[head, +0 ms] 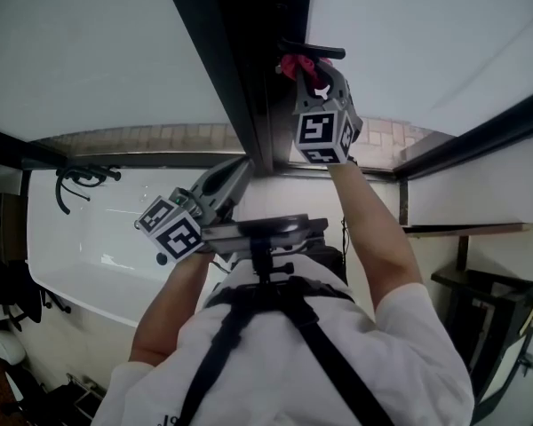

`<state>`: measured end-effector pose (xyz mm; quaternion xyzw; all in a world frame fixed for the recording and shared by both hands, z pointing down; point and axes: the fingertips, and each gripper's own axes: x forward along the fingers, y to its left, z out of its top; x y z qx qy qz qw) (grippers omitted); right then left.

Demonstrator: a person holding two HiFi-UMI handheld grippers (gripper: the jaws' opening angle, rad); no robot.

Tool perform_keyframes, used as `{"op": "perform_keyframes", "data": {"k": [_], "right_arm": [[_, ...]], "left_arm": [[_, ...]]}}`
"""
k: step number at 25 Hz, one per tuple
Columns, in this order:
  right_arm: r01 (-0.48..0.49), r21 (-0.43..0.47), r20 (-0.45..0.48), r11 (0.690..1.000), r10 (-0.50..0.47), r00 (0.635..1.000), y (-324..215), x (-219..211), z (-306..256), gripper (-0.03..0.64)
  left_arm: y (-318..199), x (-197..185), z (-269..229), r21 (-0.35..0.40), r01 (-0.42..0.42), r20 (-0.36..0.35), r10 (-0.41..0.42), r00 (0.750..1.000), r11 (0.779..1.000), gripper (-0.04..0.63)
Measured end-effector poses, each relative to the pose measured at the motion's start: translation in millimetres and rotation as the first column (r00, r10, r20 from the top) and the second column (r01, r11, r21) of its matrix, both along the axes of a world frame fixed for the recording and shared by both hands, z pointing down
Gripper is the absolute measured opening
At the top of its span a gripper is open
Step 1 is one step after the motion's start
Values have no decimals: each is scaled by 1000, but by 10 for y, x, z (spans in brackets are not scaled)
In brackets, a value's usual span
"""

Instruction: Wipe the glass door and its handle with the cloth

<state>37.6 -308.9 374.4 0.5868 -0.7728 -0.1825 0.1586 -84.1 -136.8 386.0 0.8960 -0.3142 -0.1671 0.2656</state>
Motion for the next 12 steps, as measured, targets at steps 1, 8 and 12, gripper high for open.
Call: {"op": "perform_keyframes", "data": {"k": [1, 8, 12], "right_arm": [[-5, -3, -2, 1000, 5, 1000, -2, 5, 31, 51], [-25, -80, 18, 996, 26, 1000, -19, 49, 422, 51], [-32, -114, 18, 993, 34, 999, -14, 47, 579, 51]], "left_arm": [[-16, 32, -54, -7, 5, -5, -5, 1000, 1000, 2], [-52, 81, -88, -24, 5, -3, -5, 1000, 1000, 2], [-60, 56, -76, -24, 10, 2, -10, 1000, 1000, 2]]}}
